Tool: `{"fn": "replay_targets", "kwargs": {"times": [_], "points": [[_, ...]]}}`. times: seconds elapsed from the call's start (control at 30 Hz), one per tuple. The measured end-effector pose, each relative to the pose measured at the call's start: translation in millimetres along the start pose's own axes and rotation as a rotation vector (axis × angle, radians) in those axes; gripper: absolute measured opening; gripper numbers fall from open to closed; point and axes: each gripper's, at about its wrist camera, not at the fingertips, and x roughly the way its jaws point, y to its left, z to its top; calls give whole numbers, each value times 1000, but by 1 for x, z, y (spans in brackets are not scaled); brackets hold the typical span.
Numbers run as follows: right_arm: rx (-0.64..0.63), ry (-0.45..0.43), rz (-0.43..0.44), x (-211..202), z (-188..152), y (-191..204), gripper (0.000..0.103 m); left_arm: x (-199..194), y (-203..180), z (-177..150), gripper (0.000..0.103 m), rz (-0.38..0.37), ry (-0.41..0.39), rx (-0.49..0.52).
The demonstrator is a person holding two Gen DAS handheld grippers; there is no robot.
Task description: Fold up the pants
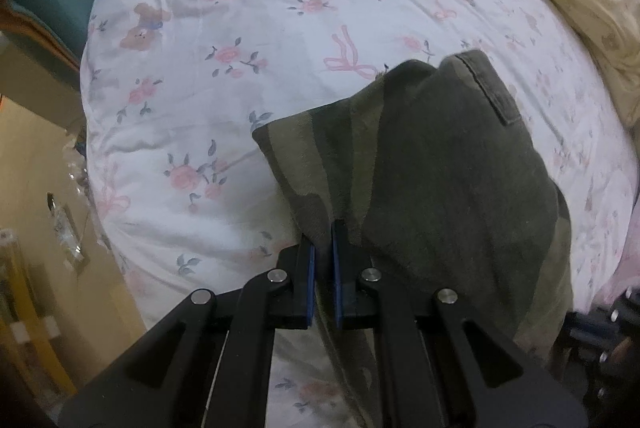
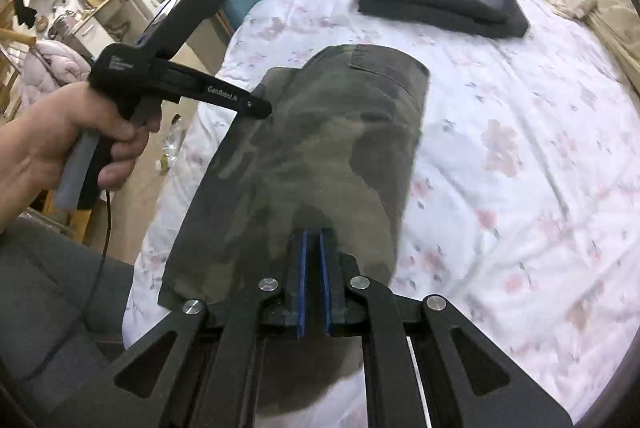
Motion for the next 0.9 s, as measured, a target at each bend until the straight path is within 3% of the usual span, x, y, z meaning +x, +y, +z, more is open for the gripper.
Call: {"fn": "replay_targets", "kwargs": {"times": [0.1,0.3,0.43,0.53,0.57,0.63,0.73,0.77,0.8,0.83,0.9], "points": [[-45,-1,-13,8,7,8,9,4,2,-2,5,41,7,19],[-29,31,-37,29,2,1,0,12,6,-2,7,50,15,20],[14,103,-33,59,-8,-7,0,17,1,-3,11,94,39,36],[29,95,-36,64,-9,-4,0,10,0,-5,26,224,29,52],[43,90,-34,63,-8,-5,0,2,-2,-6,27,284,-5,69],[62,64,-15,54,-12,-9,0,-21,-9,-7,29,318,-95,109],[68,39,-8,40,-18,-16,0,-59,-24,-6,29,258,-257,98],[79,39,-3,38,-19,-19,0,-70,-34,-6,29,160,-315,108],[100,39,11,39,-19,-23,0,-73,-46,-5,29,16,-315,142],[123,41,32,40,-20,-26,0,-65,-56,-2,28,-55,-266,167],[143,40,52,42,-21,-30,0,-45,-68,1,15,-134,-184,178]]}}
